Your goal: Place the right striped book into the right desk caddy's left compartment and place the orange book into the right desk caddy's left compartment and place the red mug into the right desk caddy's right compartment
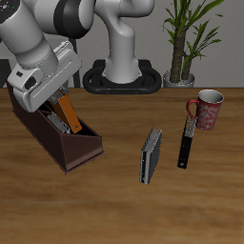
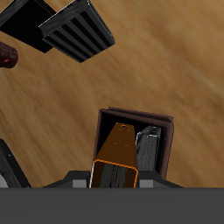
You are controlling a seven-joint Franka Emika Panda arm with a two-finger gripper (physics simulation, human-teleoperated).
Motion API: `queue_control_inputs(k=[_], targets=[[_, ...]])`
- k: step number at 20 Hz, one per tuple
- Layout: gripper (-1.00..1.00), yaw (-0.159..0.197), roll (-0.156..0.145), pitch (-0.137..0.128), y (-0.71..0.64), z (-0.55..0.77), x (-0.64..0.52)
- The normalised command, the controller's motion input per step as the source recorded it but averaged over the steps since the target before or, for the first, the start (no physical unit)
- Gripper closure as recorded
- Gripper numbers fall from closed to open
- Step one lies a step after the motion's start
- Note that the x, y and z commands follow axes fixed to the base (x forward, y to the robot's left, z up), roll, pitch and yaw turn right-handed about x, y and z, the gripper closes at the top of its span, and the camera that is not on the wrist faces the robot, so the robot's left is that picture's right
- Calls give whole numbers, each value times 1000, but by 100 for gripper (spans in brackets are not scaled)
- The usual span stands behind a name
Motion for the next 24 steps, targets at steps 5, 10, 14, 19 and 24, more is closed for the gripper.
queue_control_inputs(k=[5, 10, 14, 19, 24], targets=[[100, -16, 5, 32, 65, -175, 42], [100, -13, 21, 46, 153, -205, -32], [100, 4, 19, 39, 126, -190, -91], [100, -1, -2, 19, 14, -165, -55], [100, -10, -57, 22, -122, -114, -15]])
